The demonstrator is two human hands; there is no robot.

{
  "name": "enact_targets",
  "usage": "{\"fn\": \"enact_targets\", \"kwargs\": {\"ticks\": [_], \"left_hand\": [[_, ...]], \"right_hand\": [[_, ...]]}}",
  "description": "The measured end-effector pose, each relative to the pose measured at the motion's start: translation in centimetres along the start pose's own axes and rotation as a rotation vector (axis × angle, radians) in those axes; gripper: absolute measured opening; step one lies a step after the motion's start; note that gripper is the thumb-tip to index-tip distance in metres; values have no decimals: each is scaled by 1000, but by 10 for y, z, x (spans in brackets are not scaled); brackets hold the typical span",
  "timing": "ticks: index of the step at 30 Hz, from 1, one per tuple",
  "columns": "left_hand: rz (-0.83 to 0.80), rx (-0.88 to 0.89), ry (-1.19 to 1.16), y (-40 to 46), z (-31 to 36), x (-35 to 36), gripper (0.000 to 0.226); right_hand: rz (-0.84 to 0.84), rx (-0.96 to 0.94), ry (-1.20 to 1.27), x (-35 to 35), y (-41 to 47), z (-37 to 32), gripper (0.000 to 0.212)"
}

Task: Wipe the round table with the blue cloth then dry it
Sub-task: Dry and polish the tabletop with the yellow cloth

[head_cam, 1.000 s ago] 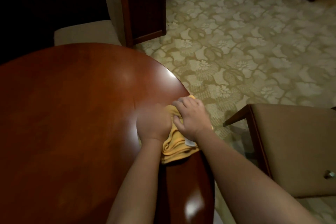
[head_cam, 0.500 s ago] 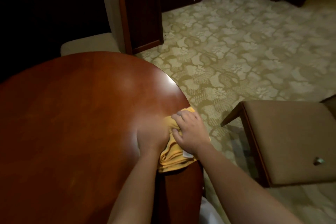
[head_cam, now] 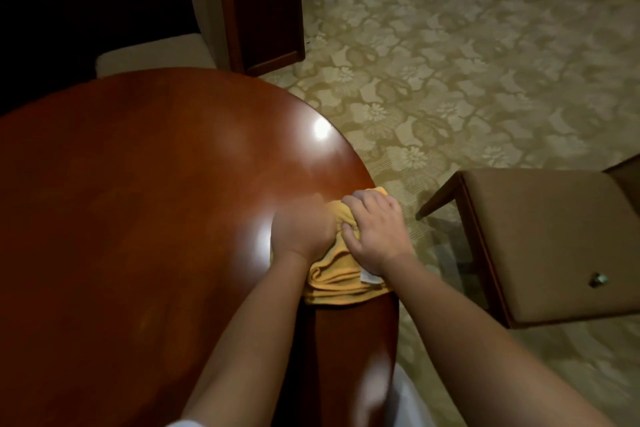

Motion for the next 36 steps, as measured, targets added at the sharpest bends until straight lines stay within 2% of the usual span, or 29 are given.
{"fn": "enact_targets", "kwargs": {"ticks": [9, 17, 22, 28, 36], "left_hand": [[110, -216, 66, 64, -22, 20, 24], [81, -322, 115, 94, -41, 30, 26], [13, -264, 176, 79, -31, 19, 25], [-32, -149, 167, 14, -3, 1, 23], [-58, -152, 123, -38, 7, -18, 21]], "right_hand": [[-14, -209, -1, 15, 104, 28, 45], [-19, -322, 52, 26, 152, 34, 46], [51, -259, 31, 12, 123, 26, 42], [25, -161, 32, -2, 38, 8, 40], [-7, -107, 9, -5, -20, -14, 41]]}}
Point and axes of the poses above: each hand's wrist, its own y-axis towards the middle knuckle, its own x-axis out of the palm, z = x × y, the point moved 5 cm from there along y, towards the middle knuckle, and after that the axes turned 5 degrees about -x, right-handed, at the moved point
